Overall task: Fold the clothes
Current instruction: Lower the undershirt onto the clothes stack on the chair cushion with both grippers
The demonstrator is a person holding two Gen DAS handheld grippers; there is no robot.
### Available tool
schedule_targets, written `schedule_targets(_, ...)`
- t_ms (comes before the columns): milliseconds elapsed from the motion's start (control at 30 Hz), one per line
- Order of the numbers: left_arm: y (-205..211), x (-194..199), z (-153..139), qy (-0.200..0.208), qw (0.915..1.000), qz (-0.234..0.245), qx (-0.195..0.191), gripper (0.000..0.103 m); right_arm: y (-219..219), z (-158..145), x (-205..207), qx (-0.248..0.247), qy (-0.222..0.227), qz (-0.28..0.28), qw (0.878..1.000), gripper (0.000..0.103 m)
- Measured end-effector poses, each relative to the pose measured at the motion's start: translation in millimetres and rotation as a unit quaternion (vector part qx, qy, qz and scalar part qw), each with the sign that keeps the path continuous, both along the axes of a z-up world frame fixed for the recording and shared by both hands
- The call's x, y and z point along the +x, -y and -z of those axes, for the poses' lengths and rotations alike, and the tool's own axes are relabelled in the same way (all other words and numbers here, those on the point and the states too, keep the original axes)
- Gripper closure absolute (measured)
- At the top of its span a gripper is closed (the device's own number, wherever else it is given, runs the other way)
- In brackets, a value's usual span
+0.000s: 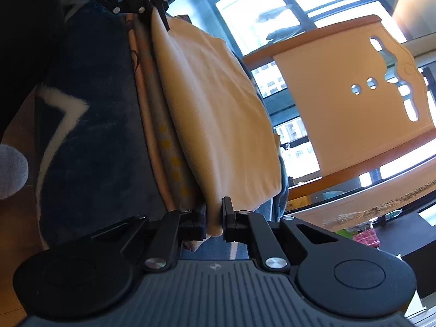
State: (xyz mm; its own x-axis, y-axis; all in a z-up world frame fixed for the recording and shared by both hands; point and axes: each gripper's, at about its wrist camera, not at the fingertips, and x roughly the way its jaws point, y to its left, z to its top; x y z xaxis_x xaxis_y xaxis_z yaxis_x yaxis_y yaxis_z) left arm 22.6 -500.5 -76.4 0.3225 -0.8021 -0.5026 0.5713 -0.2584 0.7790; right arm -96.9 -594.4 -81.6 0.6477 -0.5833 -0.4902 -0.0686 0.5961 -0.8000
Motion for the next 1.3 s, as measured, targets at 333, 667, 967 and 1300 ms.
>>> schedule_targets(333,4.6,0.7,-3.4,-0.004,0.9998,-0.017,0.007,0.1,-6.5,-8.3,-4.4,0.01,0.009,0.007,1.0,0.092)
schedule_targets(667,4.9,0.7,-3.7,-0.009,0.9997,-0.019,0.01,0.1,-2.5,-7.6,-2.6,0.027,0.004,0.018,0.999,0.092)
schedule_targets(967,4.2,3.2,-2.5,-0.017,0.9996,-0.023,0.001,0.1,-1.3,-11.9,0.0,0.037,0.015,0.025,0.999,0.094)
schedule_targets(1300,5.4,6.4,-3.4,-0.023,0.9994,-0.027,-0.002,0.099,-2.6,-10.4,0.1,0.045,0.023,0.03,0.998,0.094)
